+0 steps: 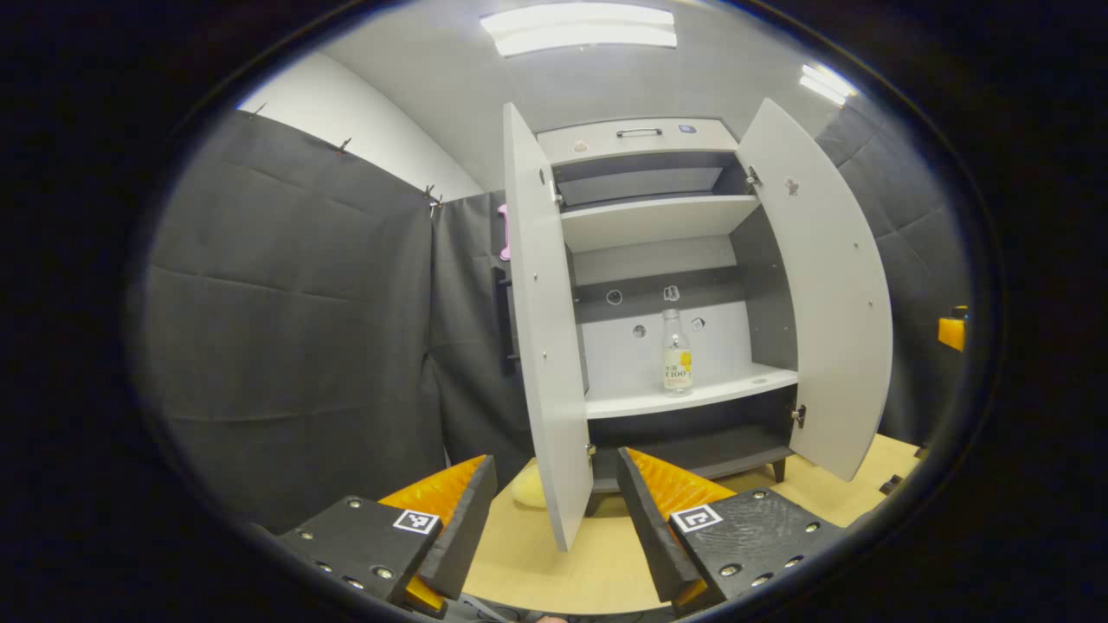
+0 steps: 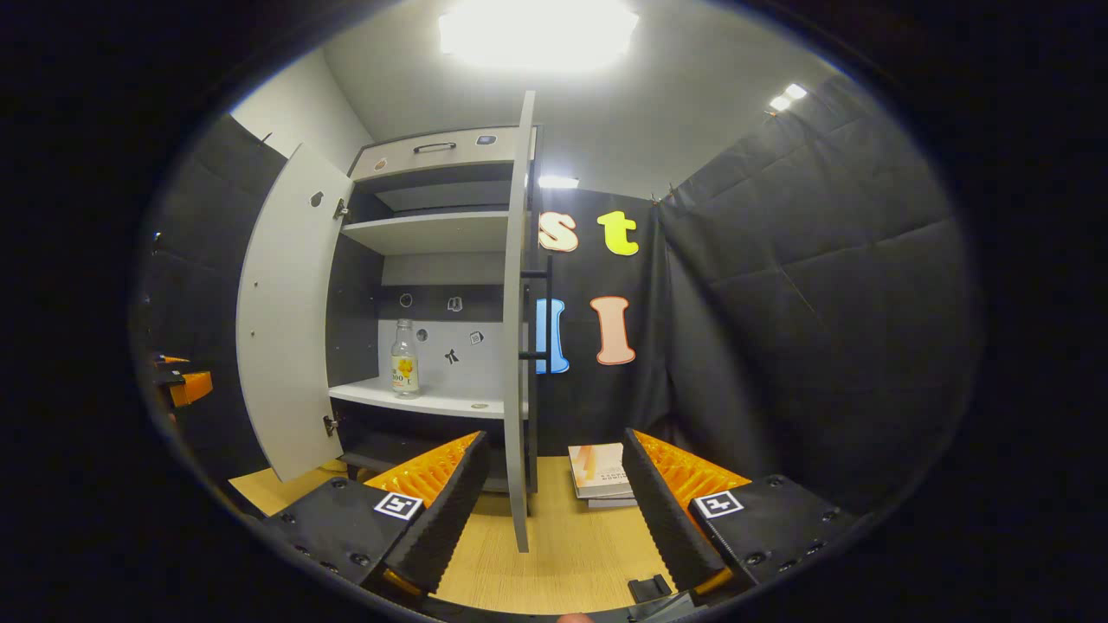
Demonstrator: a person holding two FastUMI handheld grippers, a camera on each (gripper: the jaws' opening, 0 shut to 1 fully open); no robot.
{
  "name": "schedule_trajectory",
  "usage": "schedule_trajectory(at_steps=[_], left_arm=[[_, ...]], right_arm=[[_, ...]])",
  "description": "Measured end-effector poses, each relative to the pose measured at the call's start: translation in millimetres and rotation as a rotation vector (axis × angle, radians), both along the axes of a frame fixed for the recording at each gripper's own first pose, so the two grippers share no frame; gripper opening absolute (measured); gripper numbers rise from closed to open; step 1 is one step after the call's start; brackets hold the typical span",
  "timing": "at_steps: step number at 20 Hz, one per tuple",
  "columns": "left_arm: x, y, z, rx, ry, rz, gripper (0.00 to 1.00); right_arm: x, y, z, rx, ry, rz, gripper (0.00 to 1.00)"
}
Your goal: Grasp the bottle in the cabinet with the left hand and place it on the coaster, then close the right door with the right hand and the left door with the left hand.
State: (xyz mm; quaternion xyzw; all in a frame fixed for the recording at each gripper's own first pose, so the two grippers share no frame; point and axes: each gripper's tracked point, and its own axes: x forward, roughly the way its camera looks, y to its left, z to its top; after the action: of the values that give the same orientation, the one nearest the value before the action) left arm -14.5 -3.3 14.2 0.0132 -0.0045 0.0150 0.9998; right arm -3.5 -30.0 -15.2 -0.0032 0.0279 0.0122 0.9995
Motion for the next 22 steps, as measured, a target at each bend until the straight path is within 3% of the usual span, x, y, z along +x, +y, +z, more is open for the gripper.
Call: schedule_trajectory(at_steps=[6,7,11,14,20,21,22], left_arm=[[12,-37,25,0.023,-0.015,-0.014,0.81],[15,-45,29,0.028,-0.02,-0.022,0.81],[31,-75,46,0.037,-0.026,-0.047,0.82],[50,-95,58,0.012,-0.035,-0.067,0.82],[95,-126,66,-0.036,-0.032,-0.134,0.83],[105,-130,67,-0.047,-0.032,-0.145,0.8],[114,-132,69,-0.054,-0.032,-0.153,0.82]], right_arm=[[13,-19,-13,-0.001,0.01,0.047,0.98],[14,-24,-15,-0.008,0.007,0.052,0.94],[19,-37,-28,0.011,0.027,0.064,0.98],[19,-45,-31,0.011,0.034,0.051,0.94],[29,-69,-35,0.006,0.045,-0.008,0.98],[31,-70,-35,0.008,0.046,-0.021,0.98],[32,-70,-34,0.009,0.047,-0.031,0.94]])
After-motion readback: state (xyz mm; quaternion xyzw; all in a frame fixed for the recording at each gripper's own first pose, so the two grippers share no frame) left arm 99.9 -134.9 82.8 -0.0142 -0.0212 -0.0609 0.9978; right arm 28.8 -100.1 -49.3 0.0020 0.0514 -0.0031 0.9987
